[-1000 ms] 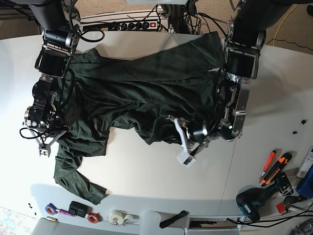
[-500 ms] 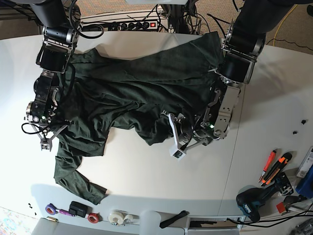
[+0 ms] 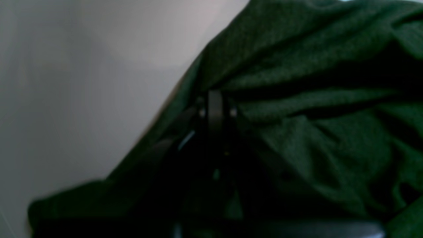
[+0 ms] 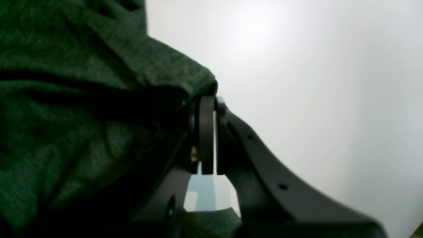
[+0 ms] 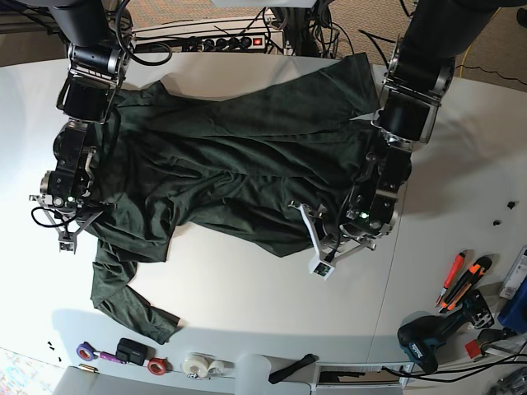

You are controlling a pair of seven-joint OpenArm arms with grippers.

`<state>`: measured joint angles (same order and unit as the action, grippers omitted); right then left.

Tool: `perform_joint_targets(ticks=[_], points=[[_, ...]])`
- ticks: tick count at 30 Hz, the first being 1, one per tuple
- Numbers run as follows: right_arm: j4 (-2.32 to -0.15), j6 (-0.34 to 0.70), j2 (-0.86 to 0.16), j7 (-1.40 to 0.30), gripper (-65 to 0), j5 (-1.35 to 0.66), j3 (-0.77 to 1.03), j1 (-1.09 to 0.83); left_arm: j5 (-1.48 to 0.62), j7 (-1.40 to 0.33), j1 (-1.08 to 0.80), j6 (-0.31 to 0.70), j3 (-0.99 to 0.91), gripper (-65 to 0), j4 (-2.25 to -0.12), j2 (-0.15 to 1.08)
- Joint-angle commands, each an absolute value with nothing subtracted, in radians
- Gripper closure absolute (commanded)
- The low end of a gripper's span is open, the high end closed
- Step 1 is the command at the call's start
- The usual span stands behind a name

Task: Layout the t-shirt on the table in an organized manner, then fold the t-shirt properly
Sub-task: 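Grasp bunched fabric in the shirt middle with the left gripper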

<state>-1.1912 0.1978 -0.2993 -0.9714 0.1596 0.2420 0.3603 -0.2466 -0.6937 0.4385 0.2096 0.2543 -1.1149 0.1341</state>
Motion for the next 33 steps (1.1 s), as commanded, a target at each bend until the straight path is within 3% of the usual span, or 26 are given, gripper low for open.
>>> perform_joint_targets(ticks=[1, 7, 10, 11, 26, 30, 33], points=[[-1.209, 0.188, -0.316, -0.953, 0.0, 0.166, 0.244, 0.388, -0.250, -0.671, 0.463, 0.215, 0.252, 0.0, -1.137, 0.142], [-1.209, 0.189, -0.316, -0.953, 0.0, 0.165, 0.244, 0.388, -0.295, -0.653, 0.474, 0.267, 0.252, 0.0, -1.181, 0.156], [-1.209, 0.189, -0.316, -0.953, 0.0, 0.165, 0.244, 0.388, -0.291, -0.649, 0.489, 0.267, 0.252, -14.9, -1.181, 0.156], [-1.209, 0.188, -0.316, -0.953, 0.0, 0.165, 0.244, 0.388, -0.288, -0.649, 0.497, 0.266, 0.252, -16.5, -1.180, 0.156], [-1.209, 0.189, -0.316, -0.950, 0.0, 0.148, 0.244, 0.388, -0.228, -0.617, 0.521, 0.274, 0.252, -16.8, -1.086, 0.170], [-1.209, 0.189, -0.315, -0.949, 0.0, 0.147, 0.244, 0.388, -0.246, -0.617, 0.521, 0.315, 0.252, -21.9, -1.039, 0.179], [-1.209, 0.189, -0.315, -0.949, 0.0, 0.147, 0.244, 0.388, -0.246, -0.616, 0.521, 0.315, 0.252, -21.1, -1.007, 0.180]])
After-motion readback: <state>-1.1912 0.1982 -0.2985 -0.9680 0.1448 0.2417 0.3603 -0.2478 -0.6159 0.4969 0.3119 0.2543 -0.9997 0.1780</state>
